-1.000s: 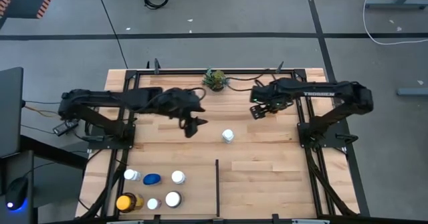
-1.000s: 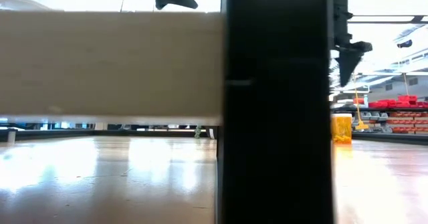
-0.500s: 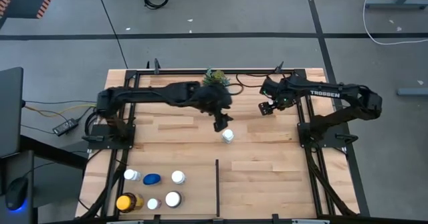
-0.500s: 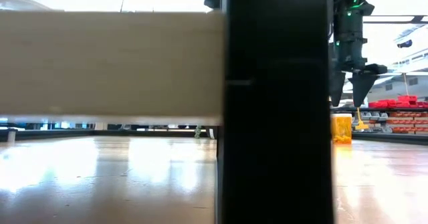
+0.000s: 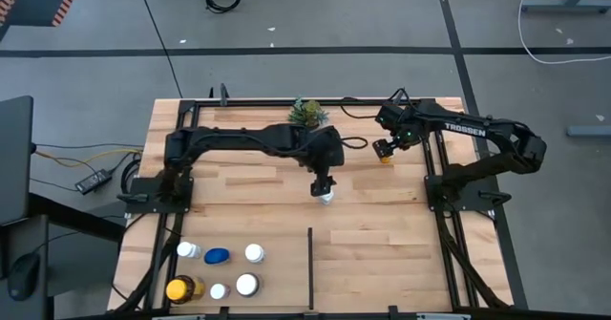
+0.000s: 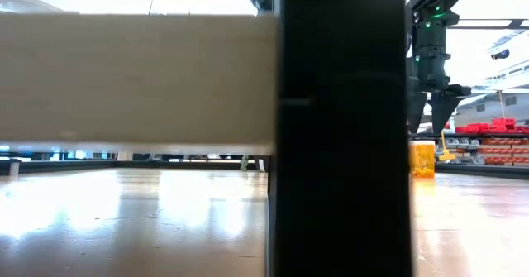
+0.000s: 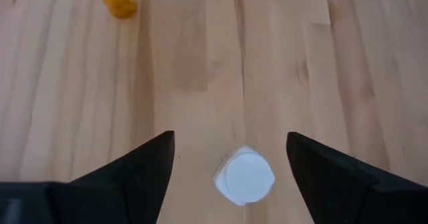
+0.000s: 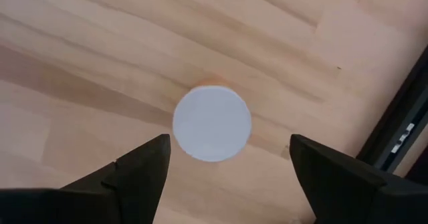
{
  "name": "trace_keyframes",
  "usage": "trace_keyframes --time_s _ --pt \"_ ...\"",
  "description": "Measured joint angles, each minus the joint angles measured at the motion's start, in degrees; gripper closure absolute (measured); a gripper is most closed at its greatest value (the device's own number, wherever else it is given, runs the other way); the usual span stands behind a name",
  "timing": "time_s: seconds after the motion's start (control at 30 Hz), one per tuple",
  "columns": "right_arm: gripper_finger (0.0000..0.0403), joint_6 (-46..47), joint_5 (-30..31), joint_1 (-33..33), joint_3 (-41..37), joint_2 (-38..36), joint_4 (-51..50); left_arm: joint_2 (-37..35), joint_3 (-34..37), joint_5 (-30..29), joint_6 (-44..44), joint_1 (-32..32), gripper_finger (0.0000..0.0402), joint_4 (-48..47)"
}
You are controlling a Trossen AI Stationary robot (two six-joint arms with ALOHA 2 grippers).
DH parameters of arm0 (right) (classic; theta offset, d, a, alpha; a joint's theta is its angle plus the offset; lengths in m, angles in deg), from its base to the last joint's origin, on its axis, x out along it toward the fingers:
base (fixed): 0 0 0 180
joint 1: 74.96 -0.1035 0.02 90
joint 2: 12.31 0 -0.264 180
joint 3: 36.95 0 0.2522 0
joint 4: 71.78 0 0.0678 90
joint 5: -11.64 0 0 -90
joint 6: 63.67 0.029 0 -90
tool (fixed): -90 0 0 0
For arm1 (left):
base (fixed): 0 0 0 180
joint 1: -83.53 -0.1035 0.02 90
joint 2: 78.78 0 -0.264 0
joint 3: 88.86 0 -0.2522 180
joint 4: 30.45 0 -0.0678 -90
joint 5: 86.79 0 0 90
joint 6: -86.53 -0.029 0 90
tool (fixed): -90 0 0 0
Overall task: Pick and place medicine bottles onto shelf by color
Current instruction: Put the white and blue medicine bottle on the shelf
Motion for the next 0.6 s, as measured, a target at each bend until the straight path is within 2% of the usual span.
trace_keyframes --time_s 0.3,0.6 --pt "0.0089 2.6 -5.1 -2.9 0.0 0.0 -0.1 2.5 0.1 4.1 -14.2 1.0 0.0095 -2.4" --pt "0.0089 10.5 -6.6 -11.8 0.0 -0.1 -0.3 4.0 0.4 5.2 -24.9 1.5 0.0094 -4.4"
